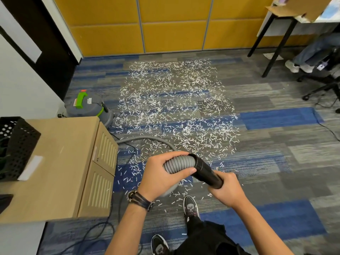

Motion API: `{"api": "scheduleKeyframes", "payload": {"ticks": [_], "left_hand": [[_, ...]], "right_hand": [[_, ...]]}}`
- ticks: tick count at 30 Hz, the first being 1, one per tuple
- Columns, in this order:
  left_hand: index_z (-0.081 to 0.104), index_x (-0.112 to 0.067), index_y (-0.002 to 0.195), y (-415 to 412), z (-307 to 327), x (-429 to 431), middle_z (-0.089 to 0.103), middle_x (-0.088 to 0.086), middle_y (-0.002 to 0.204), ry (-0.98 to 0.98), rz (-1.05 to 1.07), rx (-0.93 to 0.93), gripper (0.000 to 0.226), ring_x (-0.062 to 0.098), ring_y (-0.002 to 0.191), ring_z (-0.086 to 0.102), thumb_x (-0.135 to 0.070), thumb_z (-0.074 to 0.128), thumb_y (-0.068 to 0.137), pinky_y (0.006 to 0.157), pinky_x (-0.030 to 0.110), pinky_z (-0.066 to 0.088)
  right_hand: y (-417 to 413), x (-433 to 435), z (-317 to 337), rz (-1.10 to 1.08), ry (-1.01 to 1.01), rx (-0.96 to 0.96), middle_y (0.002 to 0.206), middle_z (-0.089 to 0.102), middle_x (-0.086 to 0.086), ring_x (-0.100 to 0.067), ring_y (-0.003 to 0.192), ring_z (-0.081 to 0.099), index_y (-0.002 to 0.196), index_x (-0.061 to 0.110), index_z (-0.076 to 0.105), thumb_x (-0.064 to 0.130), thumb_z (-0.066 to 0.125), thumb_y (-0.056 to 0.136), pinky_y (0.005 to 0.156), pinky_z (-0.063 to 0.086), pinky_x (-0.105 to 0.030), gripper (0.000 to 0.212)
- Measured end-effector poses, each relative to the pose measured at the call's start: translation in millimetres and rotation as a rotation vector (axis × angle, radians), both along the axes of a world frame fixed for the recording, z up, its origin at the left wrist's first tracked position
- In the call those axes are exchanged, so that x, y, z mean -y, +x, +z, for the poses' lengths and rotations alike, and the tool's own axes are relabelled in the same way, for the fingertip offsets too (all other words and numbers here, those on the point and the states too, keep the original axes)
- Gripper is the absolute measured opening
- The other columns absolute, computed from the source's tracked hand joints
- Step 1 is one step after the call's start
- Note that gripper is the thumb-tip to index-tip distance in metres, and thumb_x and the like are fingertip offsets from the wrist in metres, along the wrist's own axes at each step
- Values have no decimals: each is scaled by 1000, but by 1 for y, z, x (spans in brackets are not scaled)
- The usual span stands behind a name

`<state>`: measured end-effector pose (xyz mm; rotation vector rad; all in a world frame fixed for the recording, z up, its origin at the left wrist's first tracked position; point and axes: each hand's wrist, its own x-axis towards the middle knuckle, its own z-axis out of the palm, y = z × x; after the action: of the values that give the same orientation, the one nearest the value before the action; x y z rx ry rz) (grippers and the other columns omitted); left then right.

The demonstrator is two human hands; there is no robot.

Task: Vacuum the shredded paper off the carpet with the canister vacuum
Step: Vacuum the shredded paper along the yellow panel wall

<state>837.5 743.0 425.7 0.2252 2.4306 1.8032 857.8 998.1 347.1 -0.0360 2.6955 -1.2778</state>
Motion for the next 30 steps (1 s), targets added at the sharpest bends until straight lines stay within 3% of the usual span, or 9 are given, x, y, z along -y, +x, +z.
{"api": "scheduleKeyframes", "payload": {"ticks": [3, 9, 12, 20, 25, 30], "left_hand": [[79, -36, 116, 3, 1, 0, 78, -17, 106, -43, -61, 3, 47, 7, 97, 75, -47, 94, 72, 88, 31, 62], [78, -44, 113, 17, -6, 7, 77, -23, 105, -101, -72, 61, 44, 1, 99, 73, -44, 95, 73, 93, 34, 60], [78, -47, 110, 25, -5, 13, 77, -25, 99, -136, -14, 41, 44, 2, 94, 73, -59, 90, 69, 90, 36, 60], [79, -42, 112, 31, 15, 19, 77, -24, 100, -118, -17, -69, 50, 2, 94, 74, -63, 88, 68, 89, 33, 61], [81, -35, 112, 35, 27, 40, 78, -20, 103, -67, -23, -100, 48, 6, 99, 75, -51, 94, 69, 89, 30, 61], [79, -40, 113, 47, 31, 48, 78, -20, 103, -49, 50, -125, 49, 6, 96, 74, -60, 87, 69, 85, 26, 60]], "right_hand": [[3, -3, -7, 3, -10, -2, 49, 54, 10, -7, 45, 44, 63, 33, 58, 8, 72, 68, 48, 33, -17, 29], [18, 2, -21, 36, 6, 52, 51, 54, 4, -7, 46, 43, 61, 29, 56, 21, 66, 66, 49, 31, -19, 14], [24, 8, -26, 22, 21, 42, 52, 57, 1, -8, 45, 45, 67, 25, 64, 22, 67, 65, 48, 34, -20, 5], [21, 32, -9, 10, -91, -30, 47, 45, 13, -7, 43, 36, 58, 34, 50, 11, 68, 64, 47, 28, -17, 30], [31, 51, -4, 36, -140, -48, 49, 40, 11, -6, 47, 32, 60, 31, 51, 13, 69, 67, 49, 26, -21, 26], [37, 59, 8, 17, -102, -124, 47, 44, 12, -10, 44, 35, 61, 35, 49, 15, 70, 67, 48, 27, -16, 29]]}}
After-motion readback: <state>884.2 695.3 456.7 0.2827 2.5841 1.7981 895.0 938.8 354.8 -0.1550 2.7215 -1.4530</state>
